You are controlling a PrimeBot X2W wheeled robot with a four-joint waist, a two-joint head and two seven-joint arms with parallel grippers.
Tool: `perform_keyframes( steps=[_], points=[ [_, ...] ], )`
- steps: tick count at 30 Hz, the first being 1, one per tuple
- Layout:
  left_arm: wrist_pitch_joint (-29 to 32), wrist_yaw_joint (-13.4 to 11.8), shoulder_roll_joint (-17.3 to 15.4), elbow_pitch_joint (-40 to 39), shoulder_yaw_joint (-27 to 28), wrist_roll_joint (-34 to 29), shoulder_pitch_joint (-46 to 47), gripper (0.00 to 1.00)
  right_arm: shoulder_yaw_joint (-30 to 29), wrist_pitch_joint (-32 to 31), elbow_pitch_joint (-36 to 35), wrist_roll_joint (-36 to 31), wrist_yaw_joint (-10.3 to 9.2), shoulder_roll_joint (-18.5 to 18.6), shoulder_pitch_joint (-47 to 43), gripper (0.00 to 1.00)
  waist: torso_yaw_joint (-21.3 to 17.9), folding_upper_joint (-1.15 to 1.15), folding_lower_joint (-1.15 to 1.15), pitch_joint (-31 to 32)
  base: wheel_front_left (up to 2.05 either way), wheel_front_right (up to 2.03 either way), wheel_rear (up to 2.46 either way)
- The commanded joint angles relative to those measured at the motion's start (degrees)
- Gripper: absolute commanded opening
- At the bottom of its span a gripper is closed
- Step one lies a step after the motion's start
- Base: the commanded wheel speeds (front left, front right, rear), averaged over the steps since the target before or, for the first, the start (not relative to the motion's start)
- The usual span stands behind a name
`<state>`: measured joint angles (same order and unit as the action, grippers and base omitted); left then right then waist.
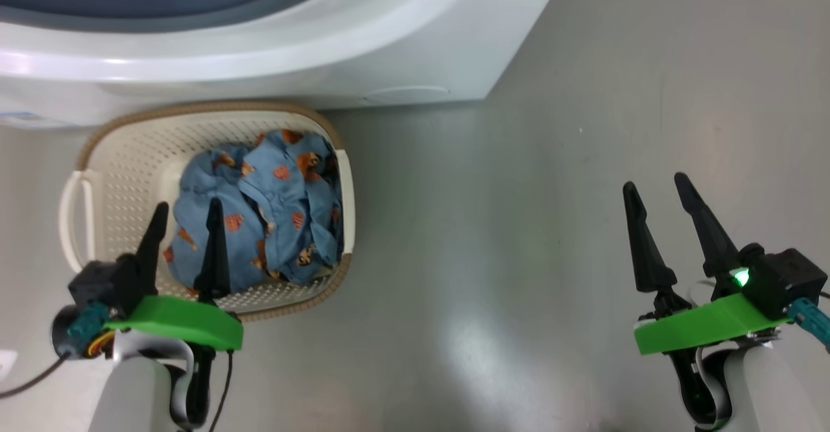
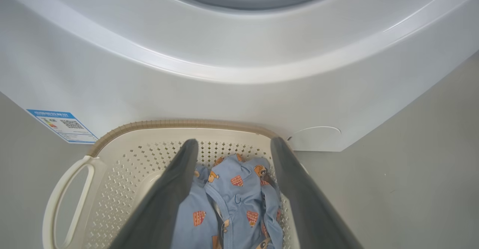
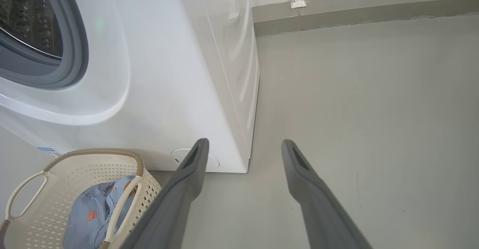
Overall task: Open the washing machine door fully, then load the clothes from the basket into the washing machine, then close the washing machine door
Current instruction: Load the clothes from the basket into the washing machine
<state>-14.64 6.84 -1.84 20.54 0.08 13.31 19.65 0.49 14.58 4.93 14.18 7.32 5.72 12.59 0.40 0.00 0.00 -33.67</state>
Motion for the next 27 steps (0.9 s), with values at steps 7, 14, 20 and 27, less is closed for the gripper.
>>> perform_keyframes(
  steps=[7,14,20,27],
  points=[
    [-0.4,0.4,-1.9,5.1,3.5,-2.0,5.0,1.00,2.1,0.4,-1.7,-0.7,0.17,-0.4,1.2,1.00,-2.3,0.00,0.00,-5.5,0.00,0.00,0.00],
    [-0.4,0.5,-4.5,13.5,4.7,-3.0,10.6,1.00,3.1,0.4,-1.9,-0.5,0.17,-1.1,2.2,1.00,-4.4,0.00,0.00,-9.4,0.00,0.00,0.00],
    [-0.3,0.1,-7.4,24.1,4.6,-4.2,16.7,1.00,3.5,0.4,-2.4,-0.4,0.17,-1.7,2.7,1.00,-5.7,0.00,0.00,-12.7,0.00,0.00,0.00],
    [0.7,-1.0,-10.8,34.5,3.8,-5.4,24.1,1.00,4.3,0.4,-2.6,-0.2,0.17,-2.2,3.6,1.00,-7.1,0.00,0.00,-15.9,0.00,0.00,0.00]
  ],
)
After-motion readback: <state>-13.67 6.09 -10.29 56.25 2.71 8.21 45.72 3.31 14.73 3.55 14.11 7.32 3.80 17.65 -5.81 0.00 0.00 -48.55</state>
